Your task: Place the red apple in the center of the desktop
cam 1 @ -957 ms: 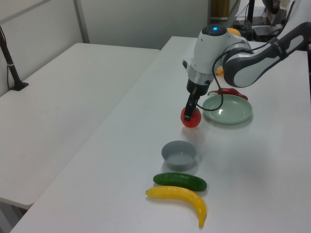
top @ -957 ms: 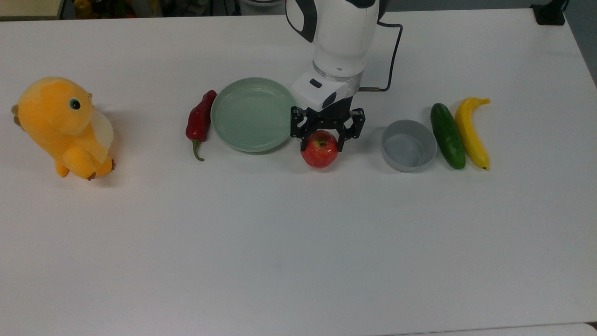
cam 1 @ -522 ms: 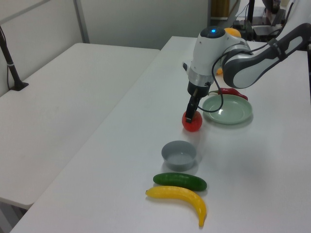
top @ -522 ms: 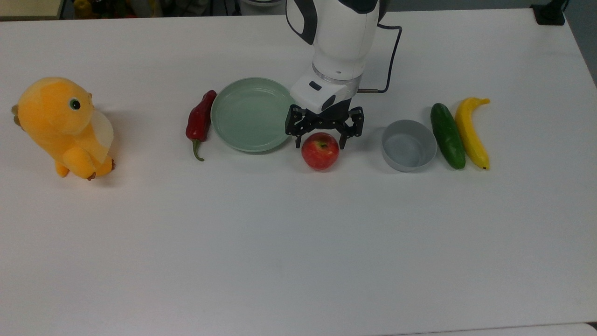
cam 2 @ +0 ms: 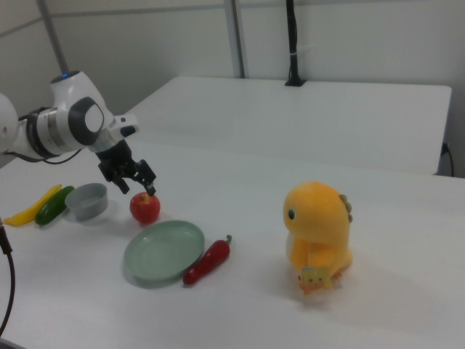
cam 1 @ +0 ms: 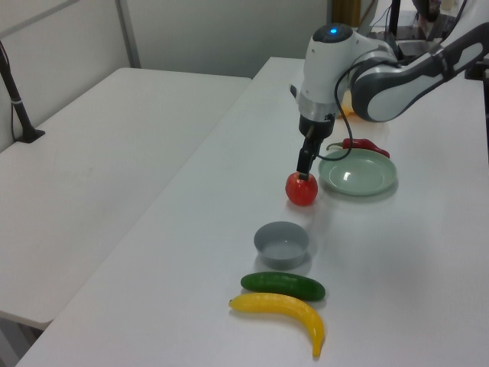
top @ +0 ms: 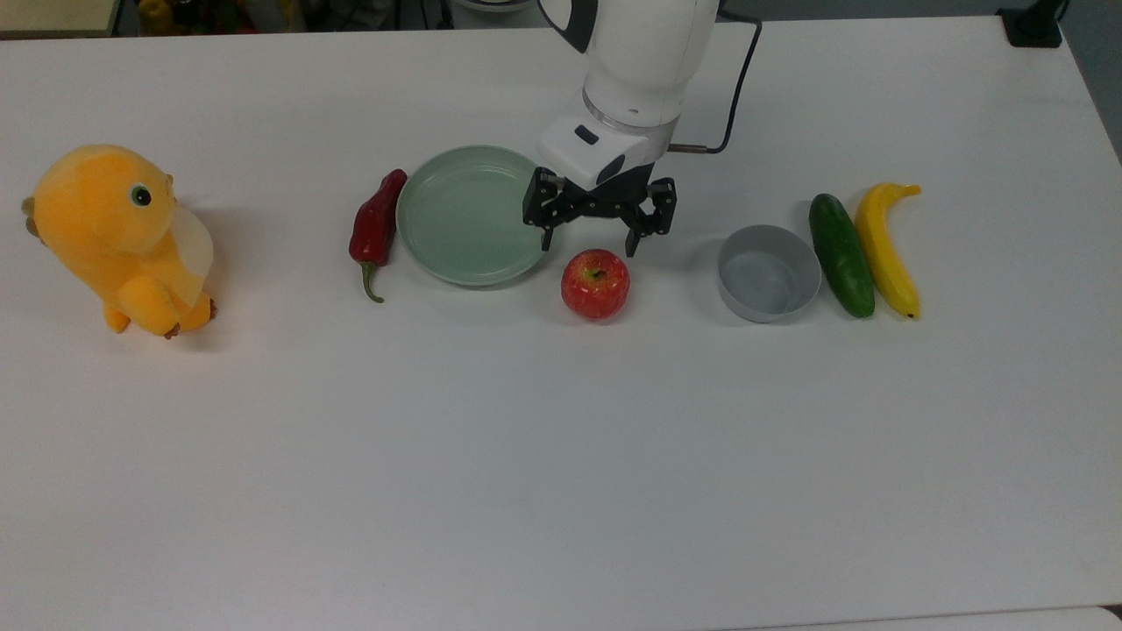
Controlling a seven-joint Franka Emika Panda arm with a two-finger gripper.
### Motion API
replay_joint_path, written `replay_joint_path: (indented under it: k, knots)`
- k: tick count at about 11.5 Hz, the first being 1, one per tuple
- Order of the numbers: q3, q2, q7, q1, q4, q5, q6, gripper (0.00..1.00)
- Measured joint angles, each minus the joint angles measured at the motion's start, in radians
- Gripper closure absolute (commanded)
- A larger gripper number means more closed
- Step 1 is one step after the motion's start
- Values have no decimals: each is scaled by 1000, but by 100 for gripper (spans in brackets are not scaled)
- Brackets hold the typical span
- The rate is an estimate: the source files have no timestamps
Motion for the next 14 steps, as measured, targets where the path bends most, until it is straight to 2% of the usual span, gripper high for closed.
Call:
replay_joint_path:
  k: [3, 4, 6, 8, 10, 14]
  knots:
    - [-1, -74, 0, -9, 33, 3, -180, 0]
    - [-1, -116, 1, -24, 37, 29, -206, 0]
    - [-5, -201, -1, -86, 38, 133, -215, 0]
    - [-42, -272, -8, -122, 36, 187, -251, 0]
    - [-73, -305, -38, -121, 32, 205, -305, 0]
    - [-125, -316, -157, -113, 19, 279, -310, 0]
